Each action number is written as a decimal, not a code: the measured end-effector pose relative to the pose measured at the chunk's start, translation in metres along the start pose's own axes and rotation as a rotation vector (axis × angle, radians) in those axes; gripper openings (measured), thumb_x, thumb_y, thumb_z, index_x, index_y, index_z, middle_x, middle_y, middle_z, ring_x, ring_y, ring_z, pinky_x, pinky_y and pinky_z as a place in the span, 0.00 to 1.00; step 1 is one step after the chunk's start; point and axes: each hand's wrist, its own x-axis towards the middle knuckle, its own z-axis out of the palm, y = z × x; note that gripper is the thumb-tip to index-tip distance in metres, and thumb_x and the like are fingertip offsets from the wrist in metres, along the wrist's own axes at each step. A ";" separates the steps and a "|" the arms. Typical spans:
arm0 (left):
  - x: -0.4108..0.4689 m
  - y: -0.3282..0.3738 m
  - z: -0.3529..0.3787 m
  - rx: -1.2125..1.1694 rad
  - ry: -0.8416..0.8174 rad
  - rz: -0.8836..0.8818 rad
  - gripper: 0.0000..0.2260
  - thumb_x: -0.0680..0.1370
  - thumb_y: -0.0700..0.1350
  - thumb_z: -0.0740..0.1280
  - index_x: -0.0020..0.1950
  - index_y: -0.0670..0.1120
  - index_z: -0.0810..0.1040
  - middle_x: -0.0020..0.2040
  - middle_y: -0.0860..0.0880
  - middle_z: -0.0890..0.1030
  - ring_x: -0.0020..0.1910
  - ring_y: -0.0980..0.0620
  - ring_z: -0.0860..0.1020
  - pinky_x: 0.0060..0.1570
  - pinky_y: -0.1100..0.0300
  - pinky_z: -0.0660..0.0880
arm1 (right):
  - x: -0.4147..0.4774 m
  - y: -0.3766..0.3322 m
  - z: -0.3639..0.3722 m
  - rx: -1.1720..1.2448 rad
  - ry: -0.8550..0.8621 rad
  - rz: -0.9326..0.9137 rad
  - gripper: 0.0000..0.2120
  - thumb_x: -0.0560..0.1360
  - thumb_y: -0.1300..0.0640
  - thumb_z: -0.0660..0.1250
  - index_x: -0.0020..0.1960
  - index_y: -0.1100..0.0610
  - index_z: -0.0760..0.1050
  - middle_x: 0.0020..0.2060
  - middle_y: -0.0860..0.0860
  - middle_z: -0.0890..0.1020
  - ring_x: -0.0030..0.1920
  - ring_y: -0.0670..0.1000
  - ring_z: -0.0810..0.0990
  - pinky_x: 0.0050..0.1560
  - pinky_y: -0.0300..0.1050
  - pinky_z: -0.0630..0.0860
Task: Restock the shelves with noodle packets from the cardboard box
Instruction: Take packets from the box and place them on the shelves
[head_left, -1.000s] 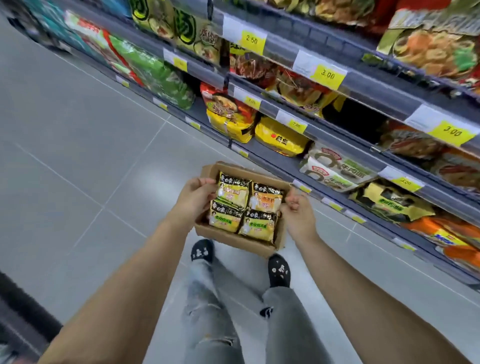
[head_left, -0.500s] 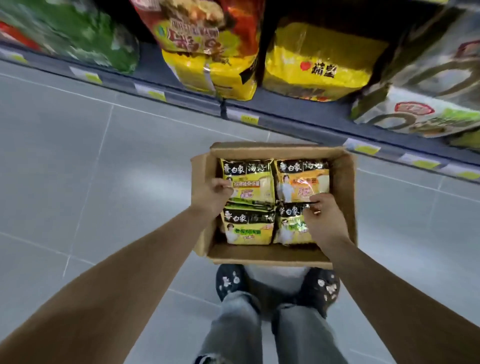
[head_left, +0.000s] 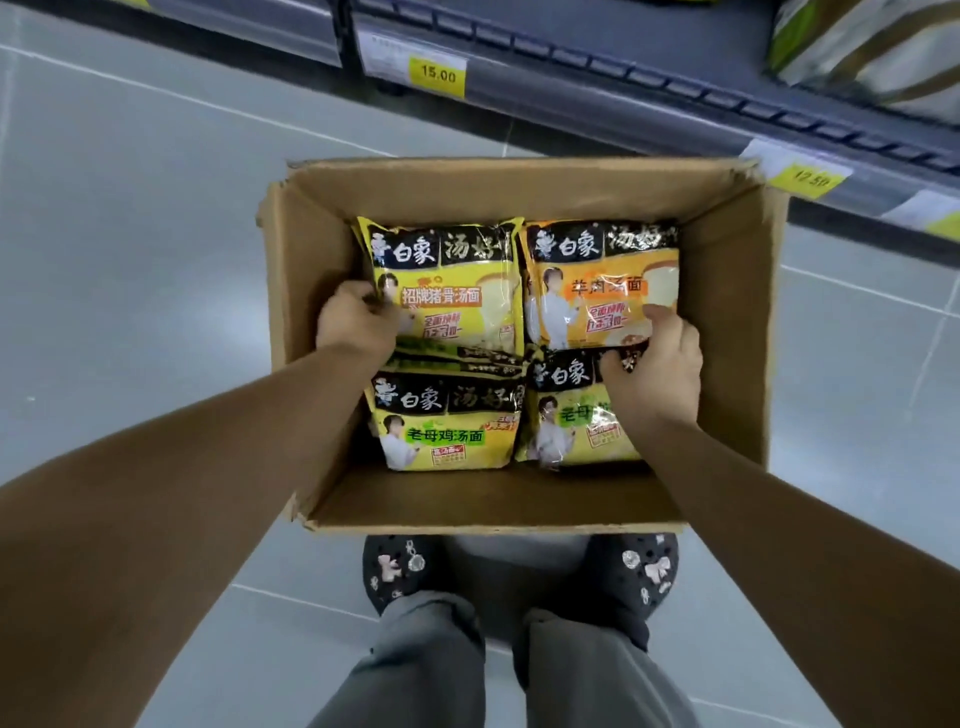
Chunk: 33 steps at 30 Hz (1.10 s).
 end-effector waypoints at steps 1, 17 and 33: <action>0.001 0.000 -0.003 0.009 0.014 0.041 0.17 0.79 0.46 0.61 0.66 0.42 0.73 0.56 0.43 0.81 0.52 0.46 0.78 0.48 0.58 0.74 | 0.006 -0.001 0.000 -0.004 0.008 0.006 0.28 0.73 0.58 0.66 0.70 0.57 0.63 0.67 0.57 0.68 0.68 0.60 0.65 0.64 0.54 0.65; -0.018 0.007 0.007 -0.327 0.103 0.162 0.29 0.75 0.45 0.71 0.74 0.46 0.64 0.36 0.54 0.73 0.35 0.66 0.75 0.44 0.73 0.73 | 0.066 -0.002 0.021 0.110 0.044 0.282 0.47 0.67 0.40 0.72 0.76 0.54 0.51 0.70 0.57 0.67 0.68 0.62 0.67 0.67 0.57 0.65; -0.168 0.106 -0.114 -0.152 -0.072 0.244 0.16 0.69 0.46 0.75 0.54 0.46 0.75 0.44 0.55 0.81 0.43 0.56 0.79 0.37 0.68 0.70 | -0.097 -0.039 -0.149 0.423 0.014 0.262 0.15 0.69 0.54 0.73 0.53 0.52 0.72 0.43 0.47 0.78 0.44 0.51 0.77 0.43 0.43 0.72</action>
